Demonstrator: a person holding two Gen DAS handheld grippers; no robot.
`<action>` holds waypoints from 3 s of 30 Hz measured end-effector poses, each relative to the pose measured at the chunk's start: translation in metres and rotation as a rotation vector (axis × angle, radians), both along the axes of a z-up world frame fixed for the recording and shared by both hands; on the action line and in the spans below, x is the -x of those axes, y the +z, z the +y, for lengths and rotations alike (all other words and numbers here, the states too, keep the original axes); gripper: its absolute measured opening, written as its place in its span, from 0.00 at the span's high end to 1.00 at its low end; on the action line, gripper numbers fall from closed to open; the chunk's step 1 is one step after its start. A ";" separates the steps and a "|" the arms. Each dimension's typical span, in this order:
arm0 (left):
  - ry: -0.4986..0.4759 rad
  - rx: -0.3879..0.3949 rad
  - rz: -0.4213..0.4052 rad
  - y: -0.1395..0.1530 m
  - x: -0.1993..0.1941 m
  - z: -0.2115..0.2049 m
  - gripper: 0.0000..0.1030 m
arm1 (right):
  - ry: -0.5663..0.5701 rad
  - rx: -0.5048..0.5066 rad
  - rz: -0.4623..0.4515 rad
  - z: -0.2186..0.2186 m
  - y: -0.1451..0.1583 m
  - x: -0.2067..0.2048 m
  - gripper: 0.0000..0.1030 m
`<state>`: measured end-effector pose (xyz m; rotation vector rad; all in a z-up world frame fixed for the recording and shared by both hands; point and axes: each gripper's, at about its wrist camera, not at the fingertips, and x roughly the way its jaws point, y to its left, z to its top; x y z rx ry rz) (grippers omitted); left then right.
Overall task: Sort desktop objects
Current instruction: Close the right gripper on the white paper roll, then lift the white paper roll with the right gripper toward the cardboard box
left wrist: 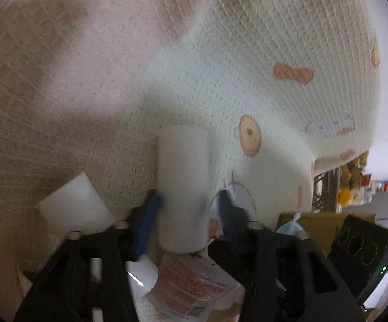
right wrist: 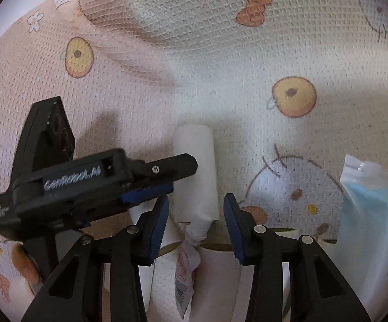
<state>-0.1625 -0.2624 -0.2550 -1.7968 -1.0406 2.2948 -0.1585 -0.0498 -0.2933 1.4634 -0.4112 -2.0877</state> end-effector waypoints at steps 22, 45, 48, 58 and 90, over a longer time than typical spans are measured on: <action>-0.120 0.119 -0.048 -0.001 0.000 0.019 0.55 | 0.049 0.046 -0.088 -0.011 -0.008 -0.002 0.62; -0.072 0.253 0.266 0.110 -0.072 0.030 0.55 | 0.172 0.045 0.192 -0.007 0.084 -0.054 0.62; -0.051 0.269 0.297 0.113 -0.088 0.033 0.55 | 0.209 0.034 0.224 -0.003 0.095 -0.069 0.62; -0.005 0.282 0.280 0.095 -0.128 0.044 0.55 | 0.324 0.056 0.238 0.010 0.084 -0.105 0.62; -0.007 0.292 0.447 0.156 -0.154 0.052 0.55 | 0.298 0.041 0.317 0.022 0.119 -0.132 0.61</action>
